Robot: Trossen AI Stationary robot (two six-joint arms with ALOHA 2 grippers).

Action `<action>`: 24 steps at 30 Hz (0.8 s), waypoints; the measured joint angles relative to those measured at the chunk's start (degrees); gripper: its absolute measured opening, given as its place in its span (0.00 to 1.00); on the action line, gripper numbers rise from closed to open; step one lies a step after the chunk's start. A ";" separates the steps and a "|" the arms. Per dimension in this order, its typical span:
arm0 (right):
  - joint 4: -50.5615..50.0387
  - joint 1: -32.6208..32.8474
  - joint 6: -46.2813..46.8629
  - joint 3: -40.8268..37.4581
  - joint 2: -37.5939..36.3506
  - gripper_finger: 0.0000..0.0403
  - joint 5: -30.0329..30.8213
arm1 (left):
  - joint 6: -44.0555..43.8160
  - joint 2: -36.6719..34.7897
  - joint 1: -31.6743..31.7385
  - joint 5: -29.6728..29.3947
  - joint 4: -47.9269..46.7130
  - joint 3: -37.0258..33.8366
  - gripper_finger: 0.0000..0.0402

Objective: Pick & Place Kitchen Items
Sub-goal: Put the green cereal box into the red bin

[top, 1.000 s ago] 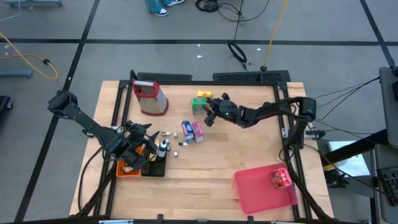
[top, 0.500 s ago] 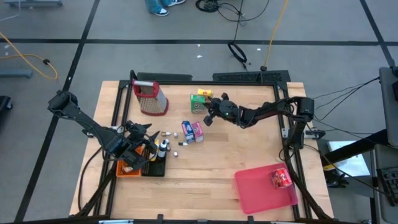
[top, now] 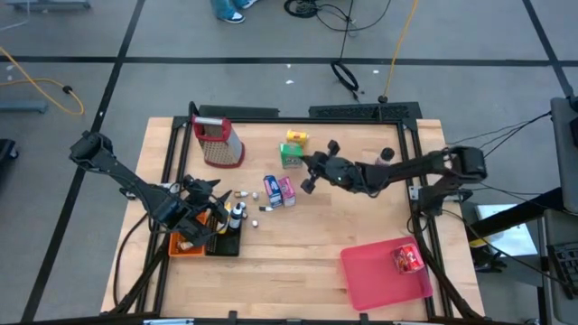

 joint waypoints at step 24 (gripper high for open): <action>-44.85 39.22 26.89 0.00 -24.99 0.00 13.45 | -0.42 -0.01 0.00 0.46 0.04 0.00 0.63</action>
